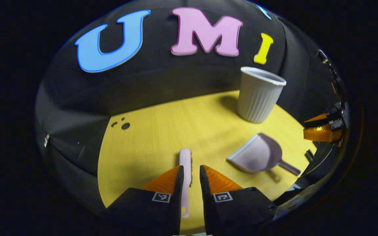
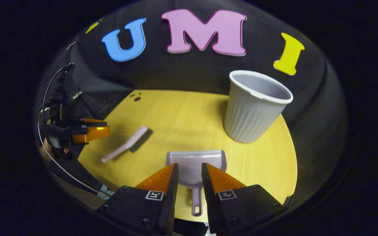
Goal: Pick up the small broom and dustpan from the desktop, sweep the trash into the dustpan with the broom, and then empty the trash into the garbage bin.
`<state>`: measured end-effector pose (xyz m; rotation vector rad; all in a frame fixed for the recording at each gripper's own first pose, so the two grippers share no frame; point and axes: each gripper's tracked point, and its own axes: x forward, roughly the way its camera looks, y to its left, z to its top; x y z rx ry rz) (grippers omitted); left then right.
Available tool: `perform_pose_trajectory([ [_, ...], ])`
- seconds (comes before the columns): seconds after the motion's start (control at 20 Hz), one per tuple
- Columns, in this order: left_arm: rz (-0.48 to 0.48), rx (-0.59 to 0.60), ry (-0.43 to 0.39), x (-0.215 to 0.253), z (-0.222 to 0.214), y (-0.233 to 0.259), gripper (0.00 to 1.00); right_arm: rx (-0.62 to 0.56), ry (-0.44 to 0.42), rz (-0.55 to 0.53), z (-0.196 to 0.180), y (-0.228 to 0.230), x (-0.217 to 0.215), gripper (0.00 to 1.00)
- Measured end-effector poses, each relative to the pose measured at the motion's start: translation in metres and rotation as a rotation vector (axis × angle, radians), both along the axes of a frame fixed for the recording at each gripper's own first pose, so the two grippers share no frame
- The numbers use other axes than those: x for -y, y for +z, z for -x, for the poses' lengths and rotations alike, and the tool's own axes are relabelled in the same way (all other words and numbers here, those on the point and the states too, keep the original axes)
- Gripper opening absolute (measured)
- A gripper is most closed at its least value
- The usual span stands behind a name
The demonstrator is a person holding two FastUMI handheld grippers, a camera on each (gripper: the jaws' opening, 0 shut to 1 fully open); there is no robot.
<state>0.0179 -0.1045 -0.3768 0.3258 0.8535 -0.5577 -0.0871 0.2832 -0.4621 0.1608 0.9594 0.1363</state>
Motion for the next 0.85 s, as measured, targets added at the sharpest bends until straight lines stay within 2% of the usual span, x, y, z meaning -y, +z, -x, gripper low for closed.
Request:
perform_pose_trajectory([
  [0.05, 0.034, 0.044, 0.003, 0.004, -0.005, 0.013, 0.33, 0.06, -0.013, 0.011, -0.01, 0.013, 0.004, 0.48],
  [0.1, 0.061, 0.086, 0.004, 0.007, -0.009, 0.027, 0.33, 0.12, -0.019, 0.028, -0.016, 0.023, 0.006, 0.44],
  [0.35, 0.193, 0.256, -0.007, 0.016, -0.023, 0.083, 0.33, 0.368, -0.029, 0.102, -0.043, 0.081, 0.018, 0.43],
  [0.5, 0.222, 0.283, 0.007, 0.016, -0.021, 0.096, 0.33, 0.402, 0.004, 0.126, -0.044, 0.089, 0.011, 0.39],
  [0.8, 0.205, 0.276, 0.071, 0.005, -0.023, 0.093, 0.32, 0.413, 0.069, 0.082, -0.059, 0.09, -0.008, 0.39],
  [0.85, 0.195, 0.282, 0.086, 0.001, -0.026, 0.093, 0.27, 0.42, 0.074, 0.078, -0.062, 0.09, -0.007, 0.36],
])
